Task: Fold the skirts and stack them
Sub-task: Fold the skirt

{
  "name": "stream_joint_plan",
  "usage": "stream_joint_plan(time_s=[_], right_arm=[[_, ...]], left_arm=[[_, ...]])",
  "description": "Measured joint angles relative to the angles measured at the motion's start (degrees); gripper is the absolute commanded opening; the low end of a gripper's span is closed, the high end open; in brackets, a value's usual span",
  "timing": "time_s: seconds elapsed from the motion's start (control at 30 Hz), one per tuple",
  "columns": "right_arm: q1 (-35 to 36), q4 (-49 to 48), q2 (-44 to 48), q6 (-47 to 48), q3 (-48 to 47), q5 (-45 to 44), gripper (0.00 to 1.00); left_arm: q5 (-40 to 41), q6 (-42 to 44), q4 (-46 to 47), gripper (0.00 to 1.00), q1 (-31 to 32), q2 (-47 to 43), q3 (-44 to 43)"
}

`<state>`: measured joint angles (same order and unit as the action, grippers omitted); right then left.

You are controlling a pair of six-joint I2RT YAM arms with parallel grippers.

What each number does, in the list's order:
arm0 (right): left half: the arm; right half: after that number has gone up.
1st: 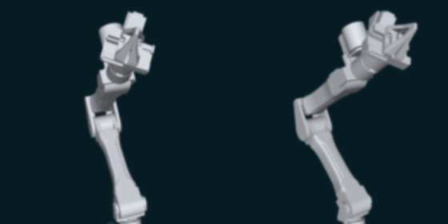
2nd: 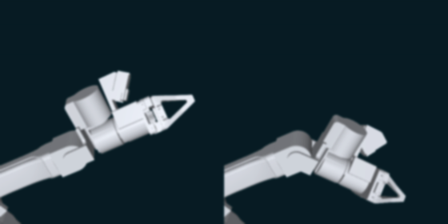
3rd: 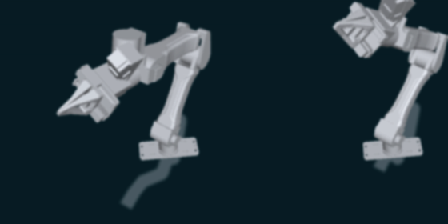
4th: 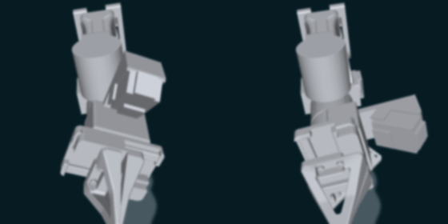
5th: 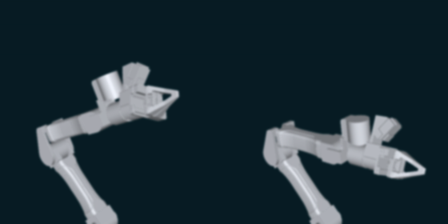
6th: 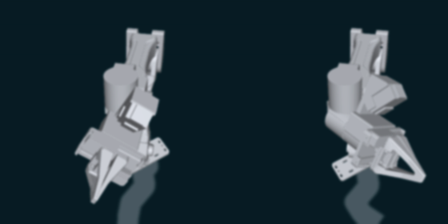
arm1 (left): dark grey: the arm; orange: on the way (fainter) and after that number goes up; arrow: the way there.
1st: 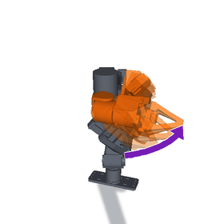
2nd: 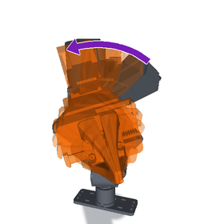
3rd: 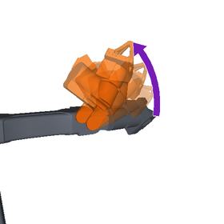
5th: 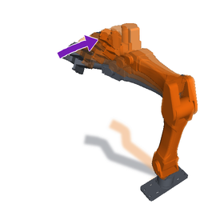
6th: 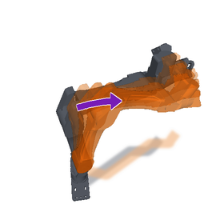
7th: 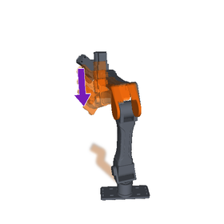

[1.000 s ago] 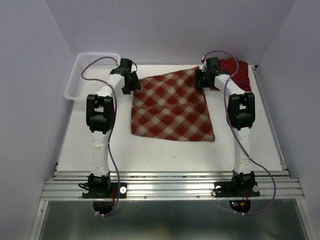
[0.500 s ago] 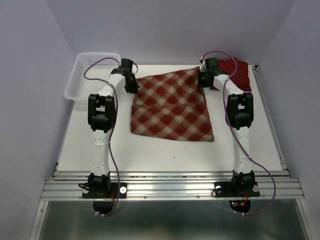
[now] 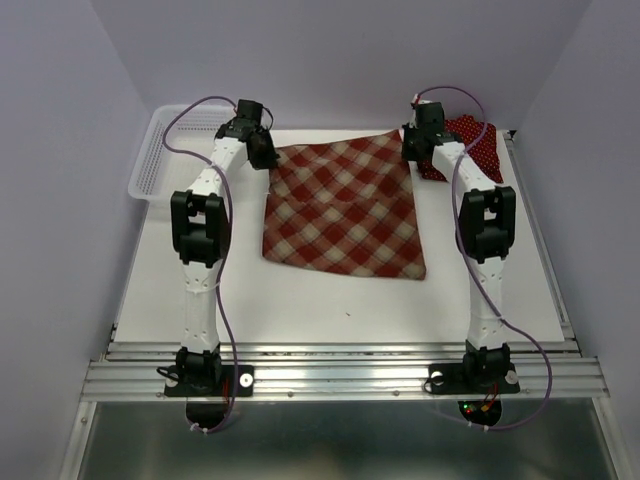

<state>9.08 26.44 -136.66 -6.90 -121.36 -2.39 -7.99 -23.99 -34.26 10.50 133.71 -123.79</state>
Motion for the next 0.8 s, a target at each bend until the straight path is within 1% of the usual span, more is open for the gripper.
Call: stream_joint_plan(time_s=[0.13, 0.3, 0.4, 0.5, 0.53, 0.57, 0.6, 0.63, 0.67, 0.7, 0.73, 0.77, 0.8], right_arm=[[-0.3, -0.3, 2.3, -1.8, -1.2, -2.1, 0.01], [-1.4, -1.0, 2.2, -3.1, -3.6, -1.8, 0.01], [-2.3, -1.2, 1.1, -3.2, -5.6, -0.7, 0.01], [-2.7, -2.0, -1.8, -3.2, -8.9, -0.6, 0.01], [-2.8, -2.4, -2.9, -3.2, -9.8, -0.6, 0.02], [-2.8, -2.6, -3.8, -3.2, -10.4, -0.7, 0.06], [-2.8, -3.0, -5.0, -3.1, -11.0, -0.6, 0.24], [-2.8, -3.2, -6.0, -3.0, -11.4, -0.4, 0.3], [-2.8, -3.3, -6.8, -3.2, -11.4, -0.2, 0.32], [-2.8, -3.3, -7.5, -2.7, -11.4, 0.2, 0.39], [-2.8, -3.3, -7.9, -2.7, -11.2, 0.4, 0.45], [-2.8, -3.3, -7.9, -2.7, -10.5, 0.6, 0.49], [-2.8, -3.2, -7.9, -2.6, -9.9, 1.0, 0.59]], left_arm=[[-1.6, -0.3, 1.6, 0.0, 0.0, -0.6, -1.1], [-3.6, -1.8, 6.2, 0.0, -0.1, -0.6, -1.8], [-3.8, -2.4, 8.7, 0.0, -0.1, 0.1, -2.6], [-4.3, -3.1, 12.5, 0.0, -0.2, 3.4, -6.0], [-4.5, -3.5, 13.9, 0.0, -0.3, 4.6, -6.6], [-4.7, -3.6, 14.9, 0.0, -0.3, 5.5, -6.8], [-4.9, -4.0, 15.4, 0.0, -0.4, 6.8, -7.3], [-5.0, -4.2, 15.7, 0.13, -0.5, 8.2, -7.7], [-5.1, -4.3, 15.9, 0.21, -0.7, 9.0, -7.7], [-5.0, -4.5, 15.5, 0.28, -0.8, 9.9, -7.7], [-4.9, -4.6, 15.5, 0.44, -0.9, 10.5, -7.3], [-4.9, -4.6, 15.4, 0.52, -0.9, 10.6, -6.9], [-4.9, -4.5, 15.2, 0.61, -1.0, 10.6, -6.2]])
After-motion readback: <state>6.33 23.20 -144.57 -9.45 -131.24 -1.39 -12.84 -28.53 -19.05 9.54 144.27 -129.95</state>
